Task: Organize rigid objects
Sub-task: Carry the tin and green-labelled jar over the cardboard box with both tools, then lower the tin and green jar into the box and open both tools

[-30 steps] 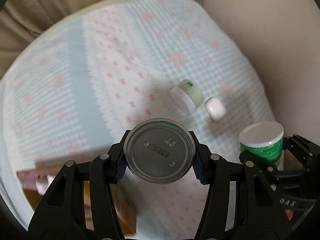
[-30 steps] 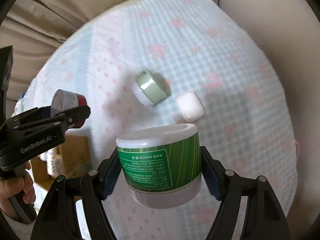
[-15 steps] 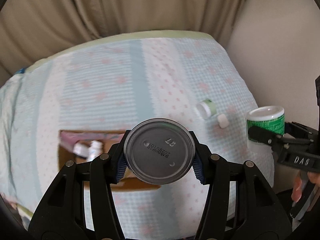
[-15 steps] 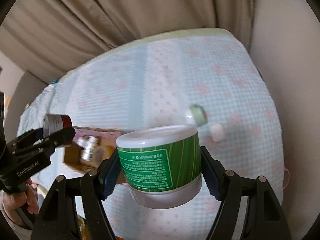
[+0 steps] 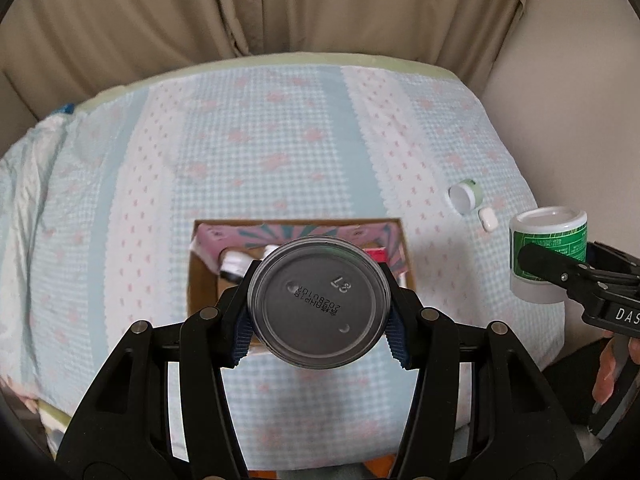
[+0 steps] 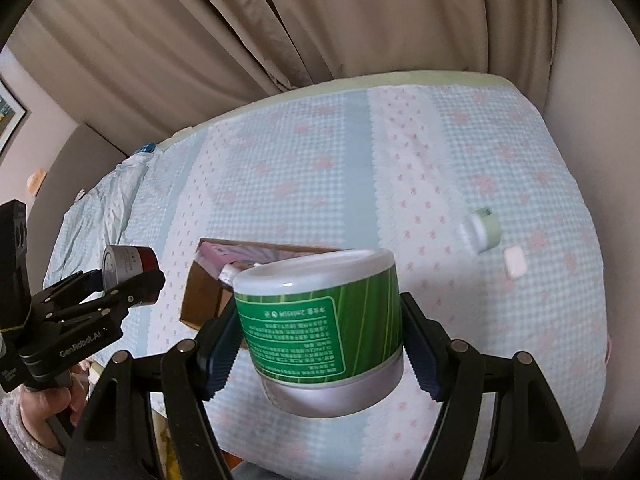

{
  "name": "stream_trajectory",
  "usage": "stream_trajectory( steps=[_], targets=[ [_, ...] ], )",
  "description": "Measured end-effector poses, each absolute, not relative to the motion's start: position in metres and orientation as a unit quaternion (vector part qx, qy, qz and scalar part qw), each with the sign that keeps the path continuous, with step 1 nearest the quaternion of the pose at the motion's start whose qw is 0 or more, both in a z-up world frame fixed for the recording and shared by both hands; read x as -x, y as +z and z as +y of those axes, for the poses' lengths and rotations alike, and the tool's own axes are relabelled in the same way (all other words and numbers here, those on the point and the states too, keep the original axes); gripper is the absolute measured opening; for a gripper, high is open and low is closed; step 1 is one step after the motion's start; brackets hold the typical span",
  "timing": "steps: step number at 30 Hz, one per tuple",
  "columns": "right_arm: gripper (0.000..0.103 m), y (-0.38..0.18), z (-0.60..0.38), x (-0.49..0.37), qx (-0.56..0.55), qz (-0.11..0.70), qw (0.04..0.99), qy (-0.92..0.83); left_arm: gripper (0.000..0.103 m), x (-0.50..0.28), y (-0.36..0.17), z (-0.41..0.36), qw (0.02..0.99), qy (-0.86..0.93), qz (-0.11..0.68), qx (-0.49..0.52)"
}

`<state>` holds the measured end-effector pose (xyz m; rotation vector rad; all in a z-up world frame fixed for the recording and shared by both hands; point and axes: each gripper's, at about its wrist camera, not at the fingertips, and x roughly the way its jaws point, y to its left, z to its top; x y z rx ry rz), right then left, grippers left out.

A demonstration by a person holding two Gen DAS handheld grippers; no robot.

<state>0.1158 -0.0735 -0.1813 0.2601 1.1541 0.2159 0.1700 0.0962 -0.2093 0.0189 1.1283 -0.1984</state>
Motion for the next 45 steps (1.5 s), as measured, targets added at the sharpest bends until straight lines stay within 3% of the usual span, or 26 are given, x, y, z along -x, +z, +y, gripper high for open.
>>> stream_trajectory(
  steps=[17, 35, 45],
  targets=[
    [0.069, -0.251, 0.054, -0.131, -0.156, 0.621, 0.766, 0.055, 0.05, -0.208, -0.316, 0.207, 0.78, -0.12, 0.614, -0.024],
    [0.069, -0.378, 0.069, -0.186, -0.146, 0.709, 0.688, 0.051, 0.05, -0.269, -0.432, 0.181, 0.696, -0.149, 0.697, -0.085],
    [0.07, -0.413, 0.06, -0.2, -0.188, 0.732, 0.653, 0.046, 0.051, -0.269, -0.445, 0.17, 0.688, -0.166, 0.701, -0.086]
  ],
)
